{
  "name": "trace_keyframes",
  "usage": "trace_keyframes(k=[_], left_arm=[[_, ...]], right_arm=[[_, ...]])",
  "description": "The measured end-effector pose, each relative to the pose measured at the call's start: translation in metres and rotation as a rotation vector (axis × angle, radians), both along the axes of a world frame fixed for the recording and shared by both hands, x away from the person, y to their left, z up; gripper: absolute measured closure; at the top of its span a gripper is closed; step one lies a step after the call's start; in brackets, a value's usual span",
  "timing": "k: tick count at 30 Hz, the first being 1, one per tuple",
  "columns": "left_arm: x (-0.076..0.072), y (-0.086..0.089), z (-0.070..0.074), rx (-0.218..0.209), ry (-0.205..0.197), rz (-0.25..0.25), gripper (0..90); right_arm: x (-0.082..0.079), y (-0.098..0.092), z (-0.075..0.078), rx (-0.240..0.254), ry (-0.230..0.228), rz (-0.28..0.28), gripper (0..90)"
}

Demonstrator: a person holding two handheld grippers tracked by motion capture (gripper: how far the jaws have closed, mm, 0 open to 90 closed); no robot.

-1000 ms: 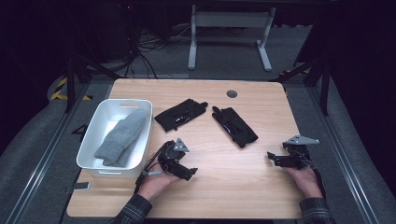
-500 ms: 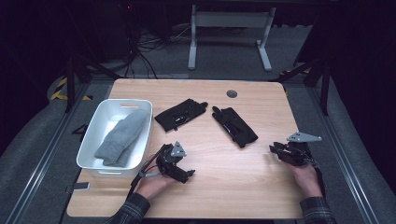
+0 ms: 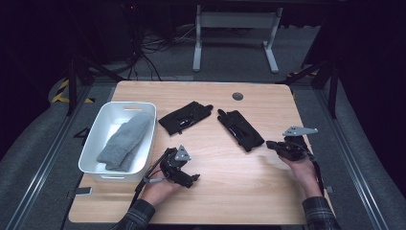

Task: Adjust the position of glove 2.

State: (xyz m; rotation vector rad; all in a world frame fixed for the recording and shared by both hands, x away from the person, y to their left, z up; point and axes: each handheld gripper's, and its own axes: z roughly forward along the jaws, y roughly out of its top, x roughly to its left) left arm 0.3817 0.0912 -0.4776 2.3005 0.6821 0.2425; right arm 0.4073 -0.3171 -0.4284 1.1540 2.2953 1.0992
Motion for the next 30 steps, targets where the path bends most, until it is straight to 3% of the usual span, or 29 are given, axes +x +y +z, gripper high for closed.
trace_keyframes(k=[11, 19, 21, 24, 30], left_arm=[[0.001, 0.0, 0.0, -0.002, 0.0, -0.005, 0.1], [0.001, 0.0, 0.0, 0.0, 0.002, -0.006, 0.1], [0.002, 0.0, 0.0, -0.001, 0.001, -0.006, 0.1], [0.002, -0.001, 0.0, -0.001, -0.001, -0.005, 0.2], [0.002, -0.001, 0.0, -0.001, -0.001, -0.005, 0.2]], right_arm=[[0.026, 0.023, -0.005, 0.002, -0.004, 0.022, 90.0], [0.038, 0.041, -0.017, -0.04, 0.019, 0.044, 90.0], [0.04, 0.044, -0.022, -0.062, 0.04, 0.049, 90.0], [0.04, 0.043, -0.026, -0.057, 0.046, 0.048, 90.0], [0.033, 0.04, -0.024, -0.075, 0.069, 0.074, 90.0]])
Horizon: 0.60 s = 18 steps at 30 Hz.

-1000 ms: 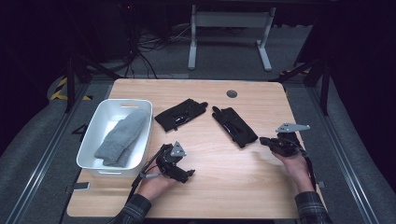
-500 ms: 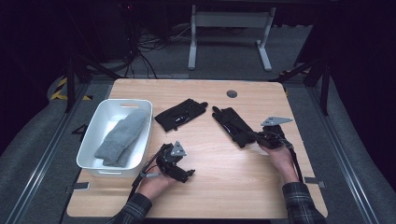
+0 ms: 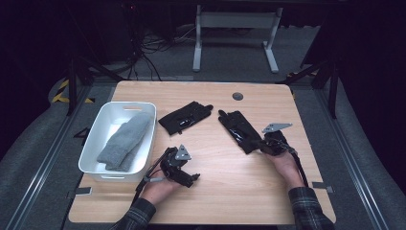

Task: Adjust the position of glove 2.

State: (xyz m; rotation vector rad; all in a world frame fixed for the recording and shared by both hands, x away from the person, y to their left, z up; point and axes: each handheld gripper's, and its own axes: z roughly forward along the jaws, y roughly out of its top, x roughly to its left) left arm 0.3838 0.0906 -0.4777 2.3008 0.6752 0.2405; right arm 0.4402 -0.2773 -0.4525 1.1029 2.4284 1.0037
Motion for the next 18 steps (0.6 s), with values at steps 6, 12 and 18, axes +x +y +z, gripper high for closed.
trace_keyframes(k=[6, 12, 18], left_arm=[[0.0, 0.0, 0.0, -0.001, 0.0, 0.002, 0.3], [-0.001, 0.0, 0.0, 0.001, 0.003, 0.006, 0.3], [-0.001, 0.0, 0.0, 0.001, 0.001, 0.005, 0.3]], right_arm=[[-0.016, -0.004, 0.001, -0.016, 0.015, 0.021, 90.0], [-0.031, -0.007, 0.002, -0.02, 0.027, 0.051, 90.0], [-0.051, -0.009, 0.002, -0.014, 0.04, 0.078, 90.0]])
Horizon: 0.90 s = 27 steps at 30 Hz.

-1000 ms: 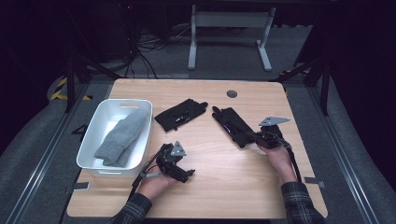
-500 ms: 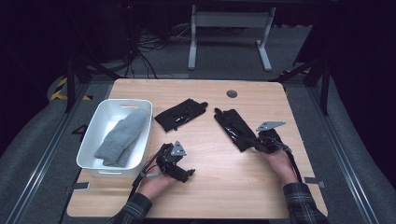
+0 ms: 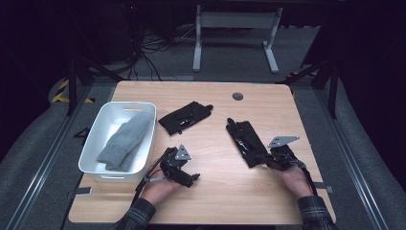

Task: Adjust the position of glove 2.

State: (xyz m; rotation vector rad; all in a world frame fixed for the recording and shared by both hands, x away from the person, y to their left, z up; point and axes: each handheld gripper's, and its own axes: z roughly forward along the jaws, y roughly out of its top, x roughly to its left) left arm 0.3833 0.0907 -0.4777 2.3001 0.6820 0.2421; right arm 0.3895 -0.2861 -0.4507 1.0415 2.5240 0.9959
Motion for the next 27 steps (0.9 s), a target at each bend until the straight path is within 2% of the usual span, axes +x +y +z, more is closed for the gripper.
trace_keyframes(k=[8, 19, 23, 27], left_arm=[[0.0, 0.0, 0.0, 0.001, 0.002, 0.001, 0.3], [0.0, 0.0, 0.0, 0.0, 0.002, 0.001, 0.3], [0.0, 0.0, 0.0, 0.0, 0.002, 0.001, 0.3], [0.0, 0.0, 0.0, 0.0, 0.002, 0.001, 0.3]], right_arm=[[-0.025, 0.004, 0.001, -0.01, 0.012, 0.05, 90.0], [-0.064, 0.017, 0.0, 0.002, 0.037, 0.13, 90.0], [-0.068, 0.019, 0.004, -0.008, 0.003, 0.141, 90.0], [-0.06, 0.016, 0.014, 0.018, -0.039, 0.118, 90.0]])
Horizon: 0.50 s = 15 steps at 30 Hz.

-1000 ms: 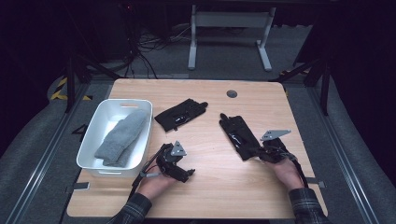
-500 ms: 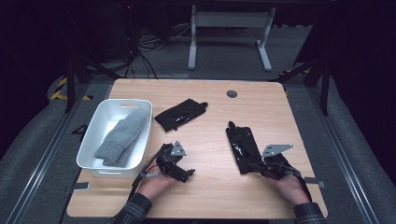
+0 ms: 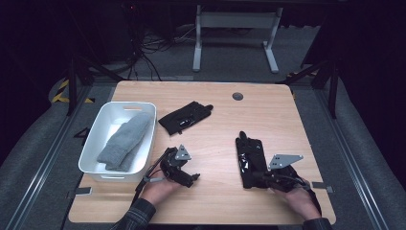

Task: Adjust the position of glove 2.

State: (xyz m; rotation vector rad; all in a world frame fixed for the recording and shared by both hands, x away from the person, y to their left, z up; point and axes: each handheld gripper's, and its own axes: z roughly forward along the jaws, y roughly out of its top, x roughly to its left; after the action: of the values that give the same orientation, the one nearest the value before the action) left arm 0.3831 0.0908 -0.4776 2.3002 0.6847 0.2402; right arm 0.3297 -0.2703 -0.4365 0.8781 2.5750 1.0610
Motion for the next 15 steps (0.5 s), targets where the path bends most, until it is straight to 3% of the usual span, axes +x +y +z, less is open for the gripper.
trace_keyframes(k=[7, 15], left_arm=[[0.0, 0.0, 0.0, -0.001, 0.0, -0.001, 0.3], [0.0, 0.0, 0.0, -0.001, -0.002, -0.001, 0.3]], right_arm=[[0.036, 0.001, 0.008, 0.029, -0.037, -0.038, 90.0], [0.07, 0.013, -0.002, 0.011, -0.032, -0.042, 90.0]])
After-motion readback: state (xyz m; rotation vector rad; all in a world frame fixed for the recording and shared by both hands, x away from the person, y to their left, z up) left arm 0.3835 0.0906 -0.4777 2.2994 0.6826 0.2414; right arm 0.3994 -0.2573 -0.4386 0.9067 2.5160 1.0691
